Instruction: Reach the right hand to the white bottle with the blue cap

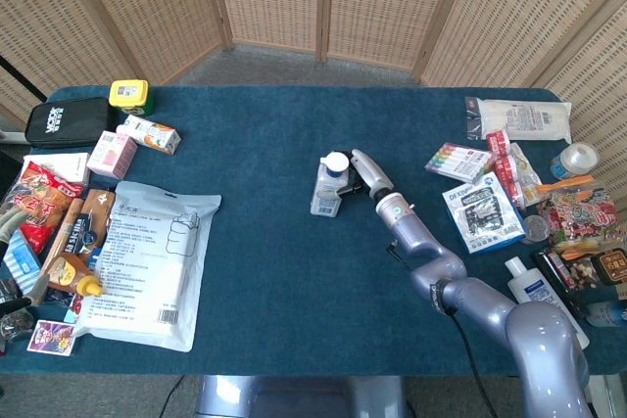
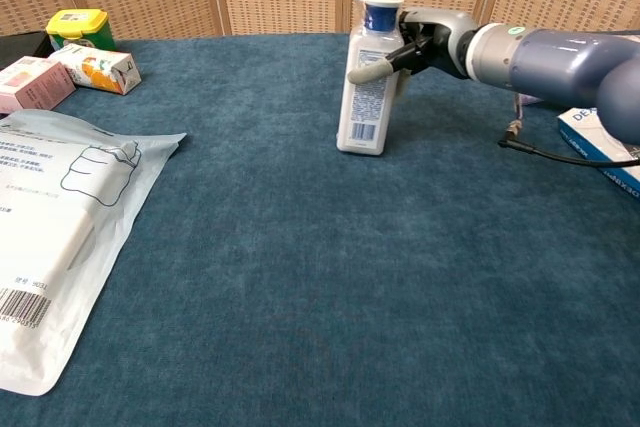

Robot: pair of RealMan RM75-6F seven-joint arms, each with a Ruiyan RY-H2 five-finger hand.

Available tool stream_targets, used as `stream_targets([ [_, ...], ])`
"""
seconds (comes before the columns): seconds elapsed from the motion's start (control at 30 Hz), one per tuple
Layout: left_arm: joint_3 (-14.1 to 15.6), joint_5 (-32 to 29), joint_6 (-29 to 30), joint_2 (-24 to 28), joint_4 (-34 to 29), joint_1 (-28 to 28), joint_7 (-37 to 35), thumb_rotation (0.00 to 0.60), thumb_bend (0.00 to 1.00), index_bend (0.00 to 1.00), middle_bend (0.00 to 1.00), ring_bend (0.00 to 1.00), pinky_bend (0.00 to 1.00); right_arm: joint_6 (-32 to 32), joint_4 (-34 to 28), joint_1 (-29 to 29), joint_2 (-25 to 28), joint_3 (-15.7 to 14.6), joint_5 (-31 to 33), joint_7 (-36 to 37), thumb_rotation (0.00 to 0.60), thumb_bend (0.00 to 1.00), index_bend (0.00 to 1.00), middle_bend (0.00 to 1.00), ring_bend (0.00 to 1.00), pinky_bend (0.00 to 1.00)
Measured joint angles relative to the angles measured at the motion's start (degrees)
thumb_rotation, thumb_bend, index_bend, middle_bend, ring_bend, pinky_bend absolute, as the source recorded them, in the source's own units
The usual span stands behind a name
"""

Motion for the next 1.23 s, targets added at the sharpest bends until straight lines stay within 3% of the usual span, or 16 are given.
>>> stream_targets([
  [0.23,0.17,-0.03,-1.28,-1.01,0.85,-0.47,-0.56,0.600,0.35,0.08,0.00,0.00,0.00,3.89,-6.05,-3.29,4.28,-0.11,0.33,-1.85,0.600,0.03,0.69,1.00,0.95,0.72],
  [0.43,0.42,0.70,-2.24,-2.36,1.32,-1.13,-0.53,0.600,0.35,0.08,0.00,0.00,0.00,7.50,-15.79,-5.64,10.33,1.63,2.00,-6.14,0.600,0.03,0.68,1.00,0.95,0.73],
  [0.63,0.94,1.83,-2.49,-3.44,1.66,-1.39,-0.79,0.600,0.35,0.08,0.00,0.00,0.00,10.62,-28.80,-7.11,17.69,5.89,5.81,-11.97,0.600,0.03,0.67,1.00,0.95,0.72],
  [0.97,1.04,1.20,-2.87,-4.77,3.42,-1.40,-1.96,0.600,0.35,0.08,0.00,0.00,0.00,15.44,-48.72,-7.37,29.09,17.01,16.81,-21.48,0.600,0.02,0.67,1.00,0.95,0.72],
  [1.23,1.10,1.79,-3.07,-5.37,4.29,-1.77,-2.61,0.600,0.35,0.08,0.00,0.00,0.00,18.19,-55.66,-6.29,32.54,19.83,22.57,-27.99,0.600,0.02,0.67,1.00,0.95,0.73],
])
